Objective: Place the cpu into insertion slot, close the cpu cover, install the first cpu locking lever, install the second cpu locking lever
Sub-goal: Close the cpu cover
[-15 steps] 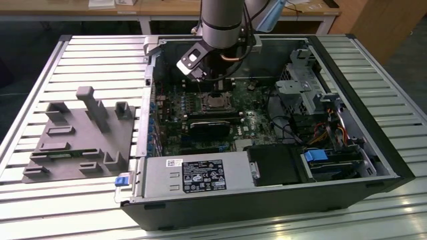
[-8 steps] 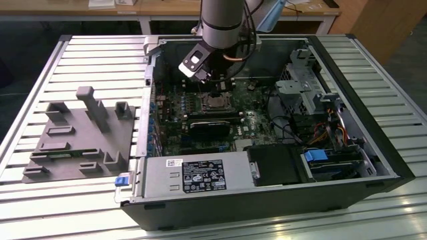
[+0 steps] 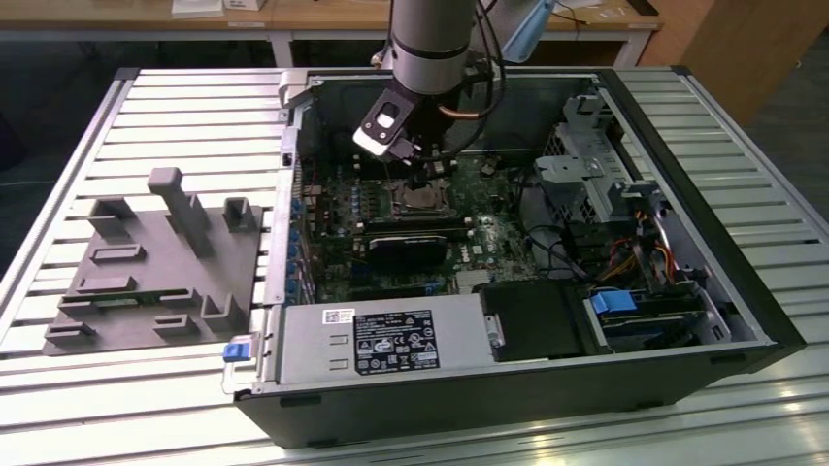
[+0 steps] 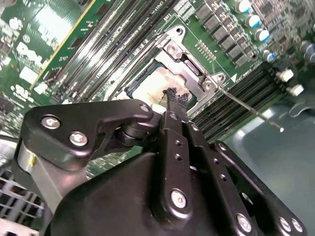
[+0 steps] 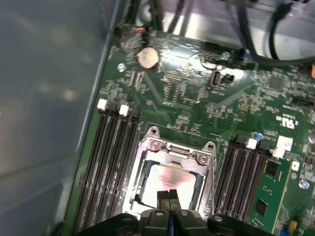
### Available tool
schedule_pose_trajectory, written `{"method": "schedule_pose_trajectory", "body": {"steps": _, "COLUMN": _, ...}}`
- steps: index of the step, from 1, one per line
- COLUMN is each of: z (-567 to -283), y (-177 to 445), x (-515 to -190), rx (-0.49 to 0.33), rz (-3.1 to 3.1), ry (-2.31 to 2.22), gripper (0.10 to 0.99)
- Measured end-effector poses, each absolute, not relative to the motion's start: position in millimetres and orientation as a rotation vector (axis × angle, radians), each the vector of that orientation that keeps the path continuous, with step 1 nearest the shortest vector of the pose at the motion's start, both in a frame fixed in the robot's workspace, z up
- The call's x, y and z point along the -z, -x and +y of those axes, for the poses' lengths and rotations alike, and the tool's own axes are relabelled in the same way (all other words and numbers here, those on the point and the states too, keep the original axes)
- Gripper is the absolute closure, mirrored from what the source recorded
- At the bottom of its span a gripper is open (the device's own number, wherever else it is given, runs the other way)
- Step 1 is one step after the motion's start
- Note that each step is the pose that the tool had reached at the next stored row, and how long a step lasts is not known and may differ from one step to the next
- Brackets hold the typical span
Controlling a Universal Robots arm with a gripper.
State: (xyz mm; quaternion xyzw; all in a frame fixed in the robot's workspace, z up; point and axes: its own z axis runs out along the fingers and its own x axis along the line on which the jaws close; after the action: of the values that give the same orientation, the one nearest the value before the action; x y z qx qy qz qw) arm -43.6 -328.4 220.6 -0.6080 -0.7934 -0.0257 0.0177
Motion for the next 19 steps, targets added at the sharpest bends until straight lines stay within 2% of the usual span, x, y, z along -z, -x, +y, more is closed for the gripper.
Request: {"method": "schedule_pose_trajectory", "body": {"steps": 19, "z": -328.4, "y": 43.6, "x": -219.6, "rx": 0.069, "rz": -2.745, "ry": 1.434, "gripper": 0.984}}
